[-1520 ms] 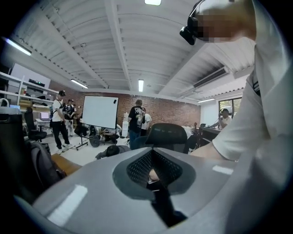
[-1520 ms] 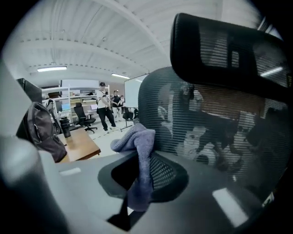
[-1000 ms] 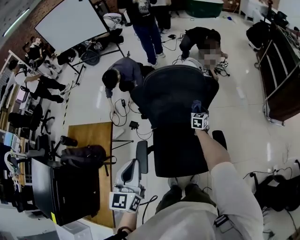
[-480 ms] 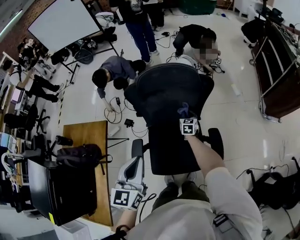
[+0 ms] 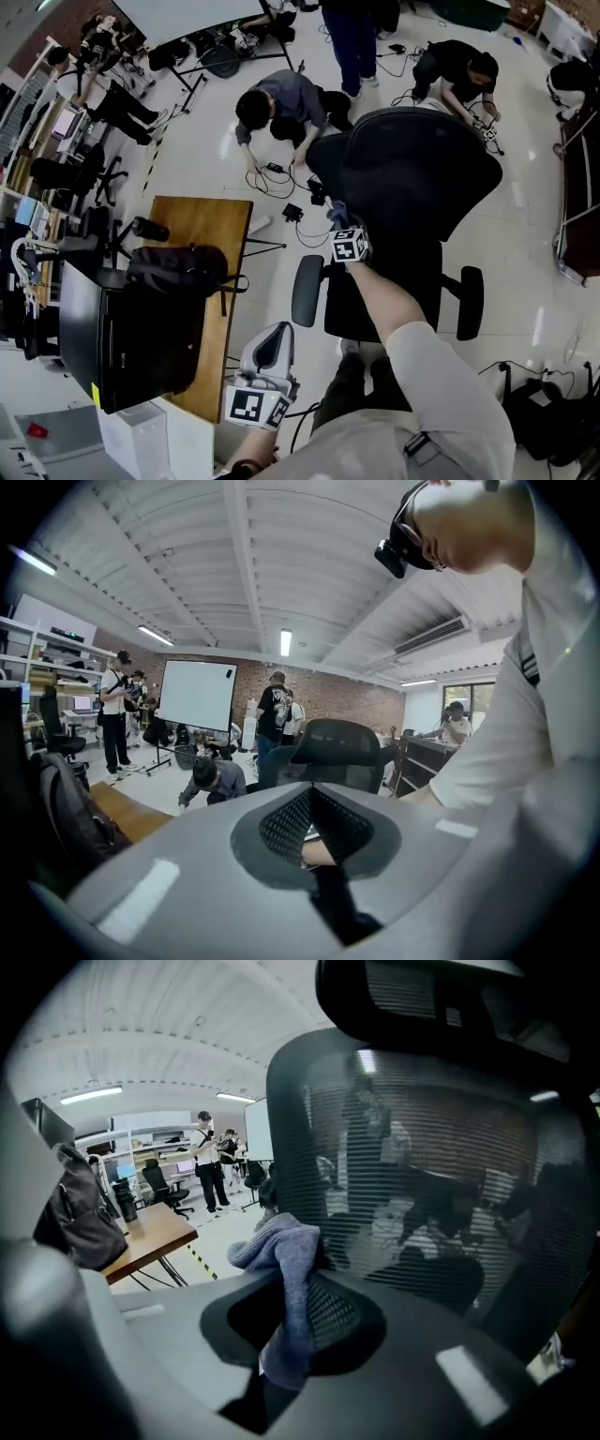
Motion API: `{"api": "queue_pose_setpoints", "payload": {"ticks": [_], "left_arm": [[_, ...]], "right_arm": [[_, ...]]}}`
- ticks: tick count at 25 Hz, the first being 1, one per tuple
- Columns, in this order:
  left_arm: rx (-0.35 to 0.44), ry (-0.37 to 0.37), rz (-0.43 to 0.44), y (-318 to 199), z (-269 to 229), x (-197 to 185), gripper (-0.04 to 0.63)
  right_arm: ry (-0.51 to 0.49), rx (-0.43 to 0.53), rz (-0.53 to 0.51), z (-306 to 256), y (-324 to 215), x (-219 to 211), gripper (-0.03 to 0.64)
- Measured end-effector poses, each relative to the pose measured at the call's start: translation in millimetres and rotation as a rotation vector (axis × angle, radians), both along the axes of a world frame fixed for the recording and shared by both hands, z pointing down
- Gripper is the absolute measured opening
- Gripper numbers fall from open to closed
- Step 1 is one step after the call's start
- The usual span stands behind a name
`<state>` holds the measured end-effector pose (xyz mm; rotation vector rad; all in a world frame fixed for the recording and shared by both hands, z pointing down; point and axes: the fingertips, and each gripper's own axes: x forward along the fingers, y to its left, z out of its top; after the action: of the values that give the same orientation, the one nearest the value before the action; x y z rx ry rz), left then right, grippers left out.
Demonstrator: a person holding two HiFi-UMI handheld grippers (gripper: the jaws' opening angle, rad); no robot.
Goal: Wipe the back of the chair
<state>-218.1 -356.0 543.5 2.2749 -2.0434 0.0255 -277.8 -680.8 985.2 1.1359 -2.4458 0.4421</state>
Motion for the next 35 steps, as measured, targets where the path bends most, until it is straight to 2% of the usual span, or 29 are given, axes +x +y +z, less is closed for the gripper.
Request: {"api": "queue_pose_setpoints", "payload": {"ticks": [3, 5, 12, 14, 16, 19, 21, 26, 29, 32, 35], "left_arm": [[-0.008, 0.004, -0.004, -4, 9, -18, 0.055], [-0.013, 0.007, 0.015, -6, 9, -16, 0.055], [0.031, 0.048, 0.203, -34, -3, 31, 0.055], [0.030, 0.059, 0.252, -39, 0, 46, 0.055], [0.019, 0.069, 0.286, -43, 6, 61, 0.055], [0.009, 0.076, 0.305, -43, 6, 70, 0.055], [0.017, 0.071, 0.293, -40, 2, 66, 0.055], [0.026, 0.055, 0.190, -33, 4, 37, 0.055], [0.001, 0.052, 0.136, -21, 24, 9, 0.055], [-0.037, 0.030, 0.057, -15, 54, -12, 0.055], [-0.085, 0.011, 0.004, -27, 88, -30, 0.055]], "right_arm": [[0.020, -0.003, 0.059, 6, -10, 20, 0.051], [0.040, -0.016, 0.115, 17, -10, 55, 0.051], [0.143, -0.102, 0.442, 52, -41, 298, 0.051], [0.170, -0.108, 0.492, 53, -40, 347, 0.051], [0.163, -0.104, 0.494, 51, -37, 366, 0.051], [0.100, -0.085, 0.474, 39, -32, 346, 0.051], [0.062, -0.064, 0.424, 30, -20, 307, 0.051], [-0.010, -0.036, 0.167, 29, 36, 139, 0.051], [0.000, -0.071, 0.095, 64, 60, 58, 0.048], [-0.010, -0.088, 0.045, 102, 48, 6, 0.048], [-0.016, -0.070, 0.043, 127, 8, -19, 0.048]]}}
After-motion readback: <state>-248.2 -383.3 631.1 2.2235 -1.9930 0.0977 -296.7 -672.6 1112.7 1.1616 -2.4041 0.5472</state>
